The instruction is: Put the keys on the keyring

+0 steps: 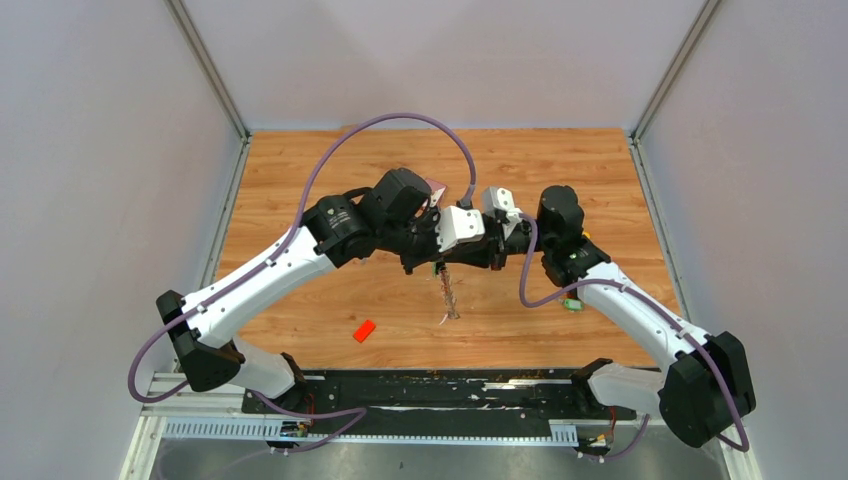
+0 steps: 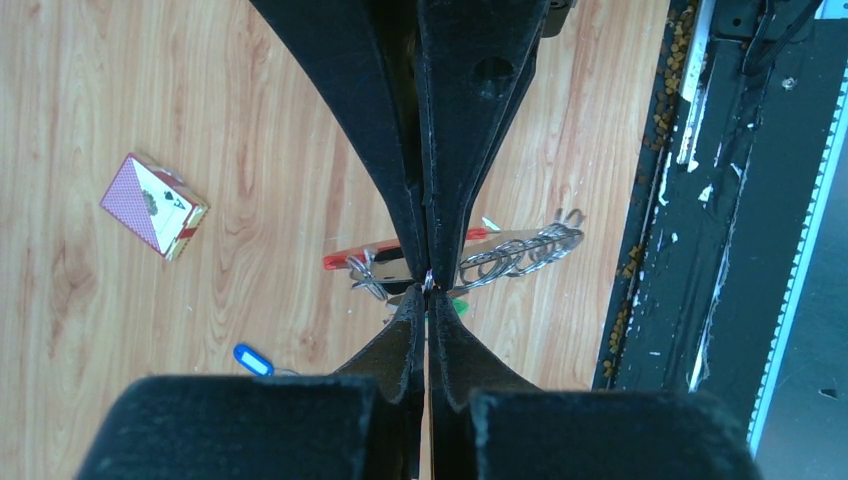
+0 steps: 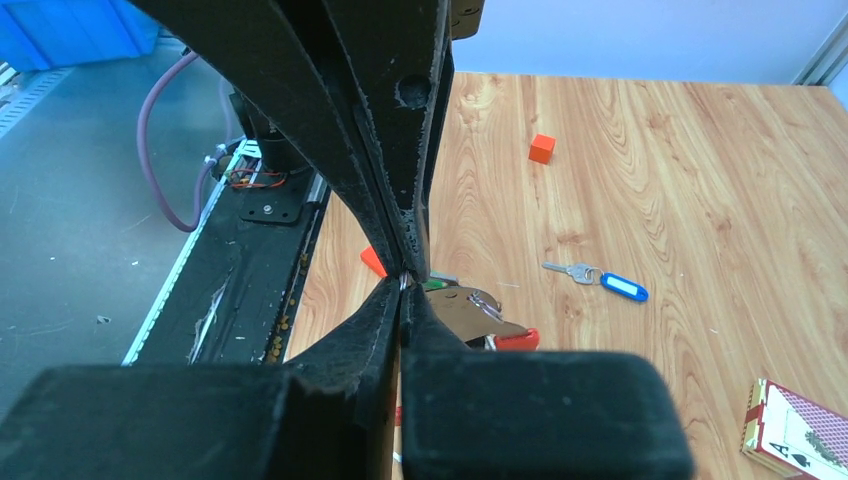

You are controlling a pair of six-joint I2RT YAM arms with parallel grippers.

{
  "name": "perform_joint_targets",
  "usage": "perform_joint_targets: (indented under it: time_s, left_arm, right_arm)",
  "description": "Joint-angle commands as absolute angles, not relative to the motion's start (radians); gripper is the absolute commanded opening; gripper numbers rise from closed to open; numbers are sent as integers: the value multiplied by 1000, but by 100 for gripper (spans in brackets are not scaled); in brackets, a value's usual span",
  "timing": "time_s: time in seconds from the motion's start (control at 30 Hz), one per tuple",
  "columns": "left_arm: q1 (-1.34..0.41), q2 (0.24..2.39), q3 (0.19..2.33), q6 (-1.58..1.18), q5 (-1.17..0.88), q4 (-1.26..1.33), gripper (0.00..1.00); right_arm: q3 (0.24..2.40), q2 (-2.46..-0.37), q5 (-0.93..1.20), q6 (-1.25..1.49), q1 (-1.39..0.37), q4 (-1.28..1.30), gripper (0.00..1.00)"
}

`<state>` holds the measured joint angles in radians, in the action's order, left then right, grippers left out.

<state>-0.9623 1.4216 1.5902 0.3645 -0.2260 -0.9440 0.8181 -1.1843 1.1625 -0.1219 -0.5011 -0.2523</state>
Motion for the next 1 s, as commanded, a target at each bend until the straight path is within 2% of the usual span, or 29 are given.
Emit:
perform_joint_targets:
  time_s: [0.0,0.1,0.13,0.27,0.4,0.7,0.97]
  left_arm:
    - [-968,1403,1582,358,-248,-893,0]
    - [-968,1388,1561,374,-253,-878,0]
    - [-967,1379,1551,388,-255,-873,3]
    - [-960,1312,1483,445,-264,-815,28]
    - [-944,1229,1395,507,-258,-733,37]
    - [-934,1152,1230,549,-326,-541,38]
    - [-934,1183,1201,528,-362,-519,33]
  right_arm:
    - [838,-1180,1162,-139,-506,-268,0]
    - [850,-1173,1150,-165,-504,-230,0]
    - [854,-1168,1143,-176,-504,-216,0]
    - [859,-1146,1149,-189,-489,-199,0]
    - [861,-1130,1172,-187,-476,-195,0]
    - [864,-1130,1176,-180,-467,-198,0]
    - [862,-1128,1175,-180,-463,-198,0]
